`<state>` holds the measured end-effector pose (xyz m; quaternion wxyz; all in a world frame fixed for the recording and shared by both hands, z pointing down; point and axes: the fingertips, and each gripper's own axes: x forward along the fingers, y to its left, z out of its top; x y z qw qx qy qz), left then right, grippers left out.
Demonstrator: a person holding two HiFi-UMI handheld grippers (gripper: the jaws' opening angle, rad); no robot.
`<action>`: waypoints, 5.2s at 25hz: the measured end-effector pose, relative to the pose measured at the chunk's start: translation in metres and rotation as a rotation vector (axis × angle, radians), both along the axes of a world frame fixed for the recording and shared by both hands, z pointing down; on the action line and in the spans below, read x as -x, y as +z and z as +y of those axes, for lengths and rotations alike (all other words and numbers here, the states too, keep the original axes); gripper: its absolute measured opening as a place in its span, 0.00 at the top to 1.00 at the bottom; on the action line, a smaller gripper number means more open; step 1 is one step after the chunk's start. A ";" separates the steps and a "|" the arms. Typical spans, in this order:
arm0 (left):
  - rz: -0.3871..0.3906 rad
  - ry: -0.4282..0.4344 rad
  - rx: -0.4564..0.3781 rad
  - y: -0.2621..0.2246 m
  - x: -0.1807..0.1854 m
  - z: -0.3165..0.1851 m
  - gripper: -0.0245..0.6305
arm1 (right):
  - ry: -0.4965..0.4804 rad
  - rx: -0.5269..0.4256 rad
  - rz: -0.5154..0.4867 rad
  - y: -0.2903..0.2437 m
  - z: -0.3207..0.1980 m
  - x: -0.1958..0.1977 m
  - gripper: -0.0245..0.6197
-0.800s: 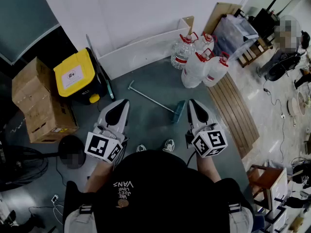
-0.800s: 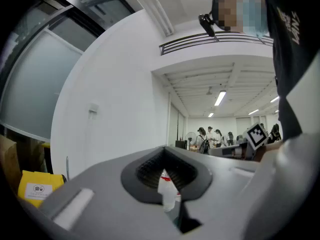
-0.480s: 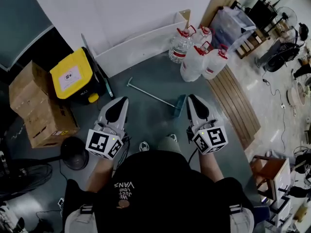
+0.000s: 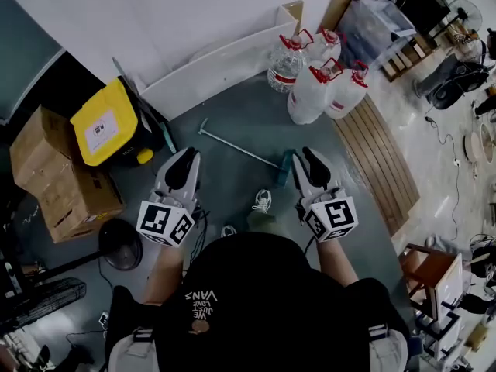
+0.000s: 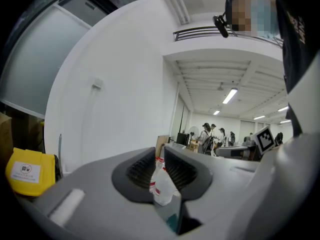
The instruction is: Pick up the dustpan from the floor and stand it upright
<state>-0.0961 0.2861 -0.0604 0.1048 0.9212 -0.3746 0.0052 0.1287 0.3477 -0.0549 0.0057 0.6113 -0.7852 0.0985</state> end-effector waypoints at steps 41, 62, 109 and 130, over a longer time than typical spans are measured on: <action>-0.218 0.127 0.571 0.494 -0.021 -0.273 0.61 | -0.078 0.632 0.148 0.481 -0.199 -0.003 0.67; -0.261 0.005 0.805 0.811 0.013 -0.275 0.60 | -0.300 0.958 0.296 0.834 -0.179 0.022 0.67; 0.037 0.054 0.781 0.772 -0.039 -0.312 0.68 | -0.591 0.891 0.577 0.881 -0.179 0.023 0.84; 0.002 0.155 0.577 0.614 -0.056 -0.327 0.74 | -0.274 0.590 0.273 0.643 -0.266 -0.010 0.82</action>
